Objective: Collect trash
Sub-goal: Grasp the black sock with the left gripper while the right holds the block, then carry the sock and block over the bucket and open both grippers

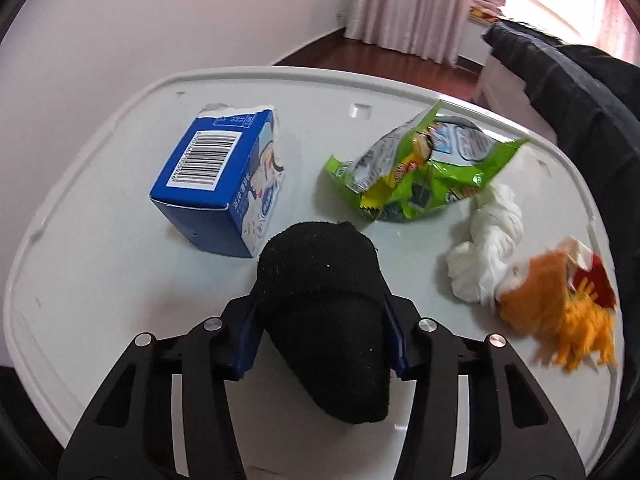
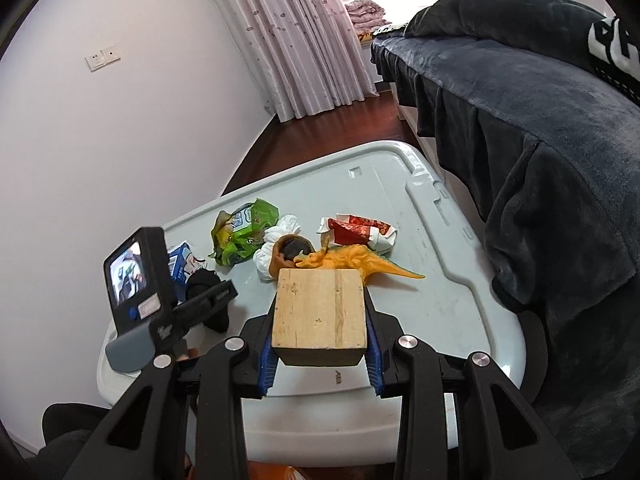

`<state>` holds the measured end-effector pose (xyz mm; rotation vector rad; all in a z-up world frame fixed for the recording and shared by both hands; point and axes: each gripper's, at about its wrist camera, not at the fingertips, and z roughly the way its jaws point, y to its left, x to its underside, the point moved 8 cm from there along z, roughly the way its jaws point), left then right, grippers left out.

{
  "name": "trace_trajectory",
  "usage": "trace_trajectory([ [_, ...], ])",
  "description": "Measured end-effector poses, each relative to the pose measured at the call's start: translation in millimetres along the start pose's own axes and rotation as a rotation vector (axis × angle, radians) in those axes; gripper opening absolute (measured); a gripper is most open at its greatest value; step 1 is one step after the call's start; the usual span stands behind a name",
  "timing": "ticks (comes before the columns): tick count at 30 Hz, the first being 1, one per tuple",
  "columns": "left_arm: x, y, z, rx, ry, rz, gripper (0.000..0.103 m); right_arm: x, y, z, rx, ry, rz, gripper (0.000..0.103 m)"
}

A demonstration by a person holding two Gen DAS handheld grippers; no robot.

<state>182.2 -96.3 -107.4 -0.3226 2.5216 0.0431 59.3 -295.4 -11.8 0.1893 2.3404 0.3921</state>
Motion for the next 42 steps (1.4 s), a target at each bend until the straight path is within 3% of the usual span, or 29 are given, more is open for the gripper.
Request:
trace_trajectory([
  [5,8,9,-10,0.113,0.004,0.049,0.044,2,-2,5,0.012,0.016,0.001,0.035],
  [9,25,32,-30,0.212,0.052,0.044,0.044,4,-1,6,0.015,0.019,-0.006,0.035],
  [12,40,52,-52,0.231,0.049,0.069,0.044,6,1,8,0.021,0.026,-0.017,0.035],
  [20,95,105,-109,0.202,0.014,0.200,0.044,18,5,16,0.054,0.043,-0.057,0.035],
  [30,112,105,-155,0.223,-0.102,0.287,0.044,24,54,2,0.070,-0.049,-0.246,0.035],
  [42,153,106,-152,0.242,-0.044,0.317,0.044,113,78,-36,0.045,-0.045,-0.226,0.035],
])
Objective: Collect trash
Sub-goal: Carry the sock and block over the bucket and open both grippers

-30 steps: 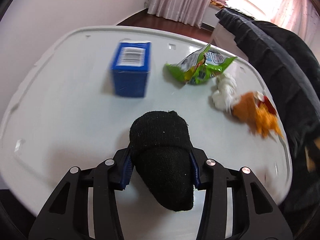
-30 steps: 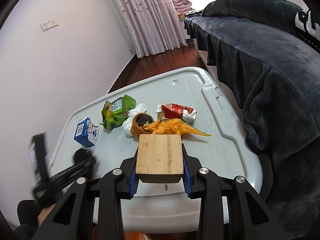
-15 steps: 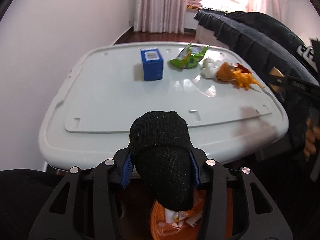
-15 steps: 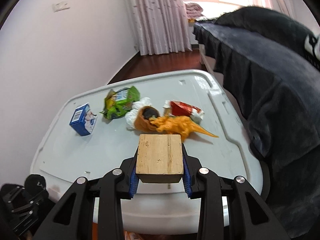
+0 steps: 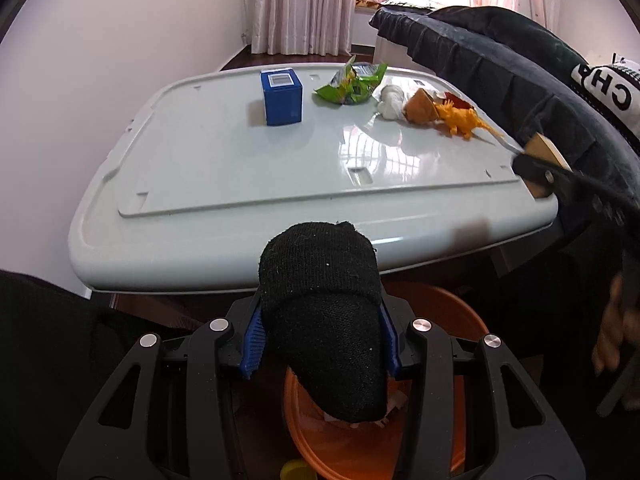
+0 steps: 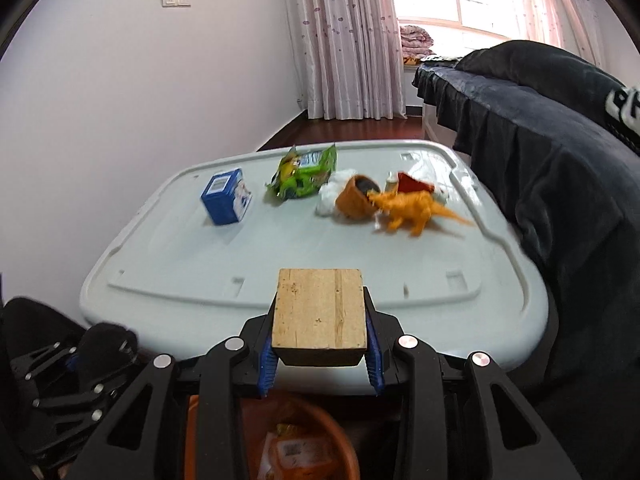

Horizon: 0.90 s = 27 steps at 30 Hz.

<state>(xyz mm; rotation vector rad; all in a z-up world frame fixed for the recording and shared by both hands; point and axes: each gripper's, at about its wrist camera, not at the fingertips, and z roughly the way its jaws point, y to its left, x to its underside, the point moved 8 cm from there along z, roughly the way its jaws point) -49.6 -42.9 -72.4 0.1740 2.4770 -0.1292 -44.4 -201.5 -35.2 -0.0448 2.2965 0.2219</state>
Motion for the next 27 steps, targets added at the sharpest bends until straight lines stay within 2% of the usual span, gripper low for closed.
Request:
trace_trajectory([
  [4,4,-1,-2,0.008,0.000,0.007,0.044,25,7,-14,-0.011,0.009,0.014,0.035],
  [10,15,-4,-3,0.006,0.018,0.028,0.045,44,26,-22,-0.025,0.031,-0.044,0.035],
  [27,23,-8,5,0.022,0.063,0.032,0.045,65,34,-18,-0.030,0.110,-0.066,0.035],
])
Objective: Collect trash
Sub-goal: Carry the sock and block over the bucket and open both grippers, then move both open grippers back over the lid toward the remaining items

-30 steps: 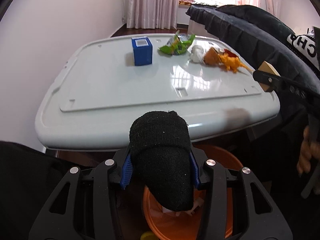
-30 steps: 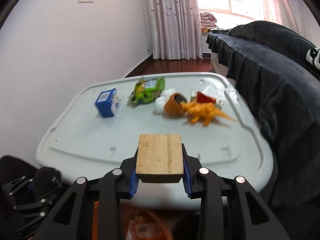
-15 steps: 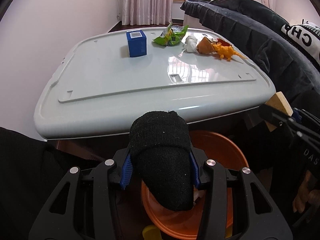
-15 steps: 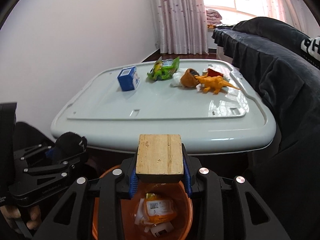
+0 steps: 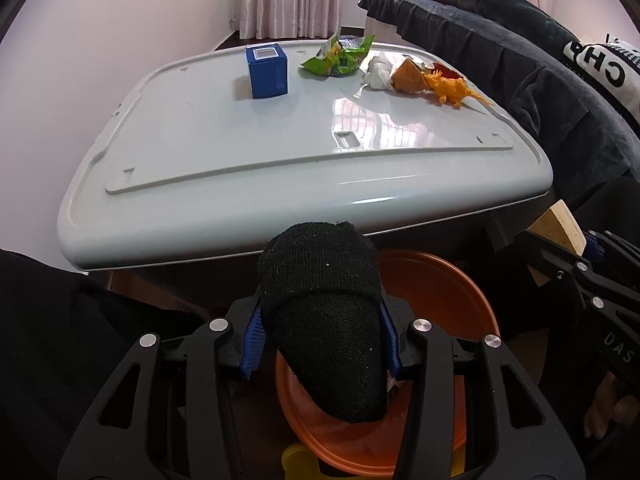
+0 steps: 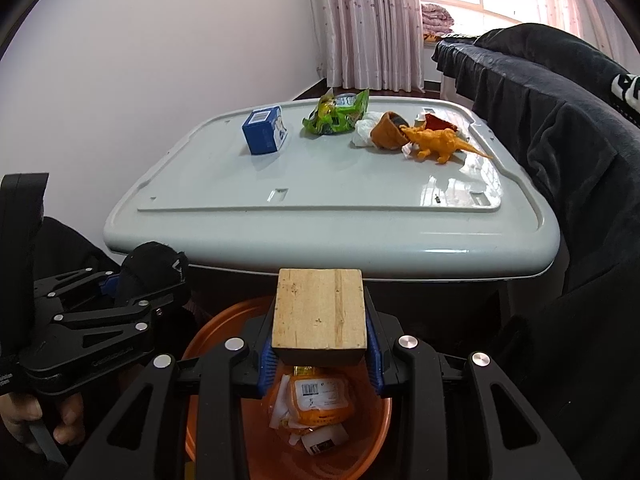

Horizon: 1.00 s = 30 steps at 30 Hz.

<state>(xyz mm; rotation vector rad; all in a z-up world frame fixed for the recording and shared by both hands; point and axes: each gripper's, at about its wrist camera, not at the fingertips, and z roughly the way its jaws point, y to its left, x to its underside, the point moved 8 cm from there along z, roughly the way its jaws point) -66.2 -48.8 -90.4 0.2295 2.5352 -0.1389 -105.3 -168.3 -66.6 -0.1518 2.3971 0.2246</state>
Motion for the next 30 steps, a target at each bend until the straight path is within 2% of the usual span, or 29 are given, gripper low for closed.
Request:
trace_trajectory([
  [13,11,-3,5,0.005,0.042,0.017,0.045,7,-1,1,-0.019,0.036,0.021,0.035],
  [18,20,-9,7,0.029,0.084,0.039,0.046,15,1,-4,-0.034,0.058,0.028,0.035],
  [19,21,-9,7,0.029,0.090,0.041,0.047,16,2,-5,-0.037,0.059,0.026,0.036],
  [22,22,-7,7,0.005,0.091,0.041,0.067,13,1,-10,-0.033,0.034,0.027,0.057],
  [23,21,-7,5,0.003,0.081,0.041,0.072,12,1,-12,-0.034,0.028,0.027,0.058],
  [24,20,-6,3,0.004,0.074,0.042,0.074,12,2,-12,-0.035,0.026,0.027,0.058],
  [30,18,-2,3,0.000,0.064,0.022,0.075,10,-7,-13,-0.035,0.018,0.062,0.058],
])
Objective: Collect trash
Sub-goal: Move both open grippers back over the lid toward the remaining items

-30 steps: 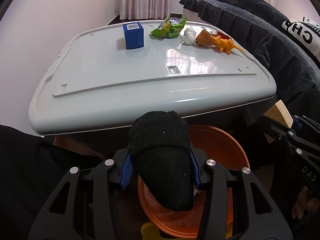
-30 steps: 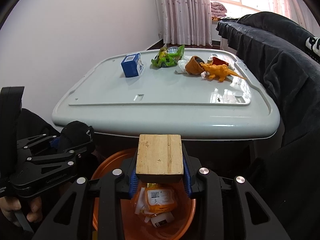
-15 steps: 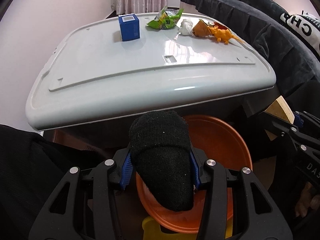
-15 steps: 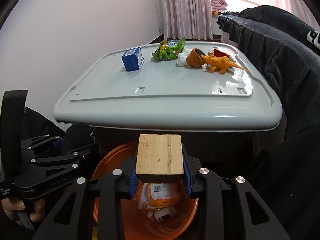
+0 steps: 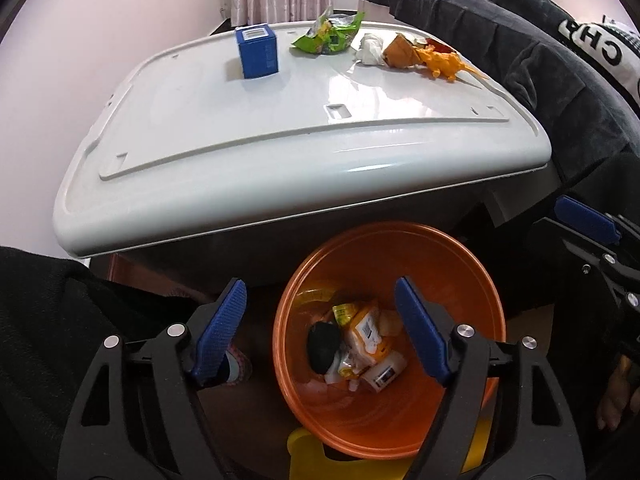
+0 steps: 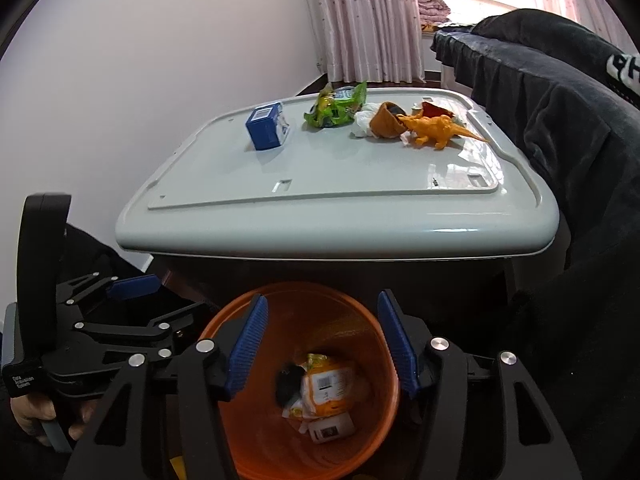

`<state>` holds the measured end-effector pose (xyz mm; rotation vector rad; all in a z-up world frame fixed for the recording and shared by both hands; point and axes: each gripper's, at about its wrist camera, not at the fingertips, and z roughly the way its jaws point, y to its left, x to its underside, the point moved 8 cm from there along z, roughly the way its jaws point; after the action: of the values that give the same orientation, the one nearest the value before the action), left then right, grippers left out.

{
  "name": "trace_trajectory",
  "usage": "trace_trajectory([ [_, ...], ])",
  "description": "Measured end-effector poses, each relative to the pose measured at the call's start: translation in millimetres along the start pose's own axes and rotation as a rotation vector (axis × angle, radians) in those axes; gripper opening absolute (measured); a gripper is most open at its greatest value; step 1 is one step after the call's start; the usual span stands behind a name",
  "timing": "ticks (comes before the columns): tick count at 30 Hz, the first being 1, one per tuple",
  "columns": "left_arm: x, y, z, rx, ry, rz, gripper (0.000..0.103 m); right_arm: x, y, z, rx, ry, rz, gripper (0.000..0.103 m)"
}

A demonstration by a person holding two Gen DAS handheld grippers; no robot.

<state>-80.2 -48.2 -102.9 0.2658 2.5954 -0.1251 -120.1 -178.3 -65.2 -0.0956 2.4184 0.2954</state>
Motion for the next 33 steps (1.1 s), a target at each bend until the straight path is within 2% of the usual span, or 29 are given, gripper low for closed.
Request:
trace_trajectory([
  [4,-2,3,1,0.000,0.003,-0.016,0.075,-1,-3,1,0.005,-0.001,0.013,0.058],
  [10,-10,4,-7,0.012,-0.038,-0.017,0.075,-10,-6,1,-0.018,-0.008,0.041,0.058],
  [13,-24,5,-13,0.014,-0.068,-0.006,0.075,-35,-17,2,-0.013,-0.019,0.039,0.058],
  [16,-46,10,-19,0.037,-0.099,-0.031,0.075,-84,-39,8,-0.006,-0.031,0.027,0.060],
  [17,-53,12,-20,0.047,-0.106,-0.042,0.075,-96,-45,12,-0.008,-0.033,0.023,0.066],
  [21,-81,24,-13,0.044,-0.131,-0.084,0.075,-161,-84,39,0.038,-0.032,-0.020,0.069],
  [23,-90,31,-3,0.034,-0.130,-0.104,0.075,-186,-106,62,0.054,0.002,-0.023,0.069],
  [27,-89,37,12,0.052,-0.103,-0.146,0.075,-213,-142,114,0.016,0.113,0.015,0.069],
  [33,-81,33,22,0.073,-0.067,-0.150,0.075,-198,-164,166,-0.043,0.263,0.063,0.069],
])
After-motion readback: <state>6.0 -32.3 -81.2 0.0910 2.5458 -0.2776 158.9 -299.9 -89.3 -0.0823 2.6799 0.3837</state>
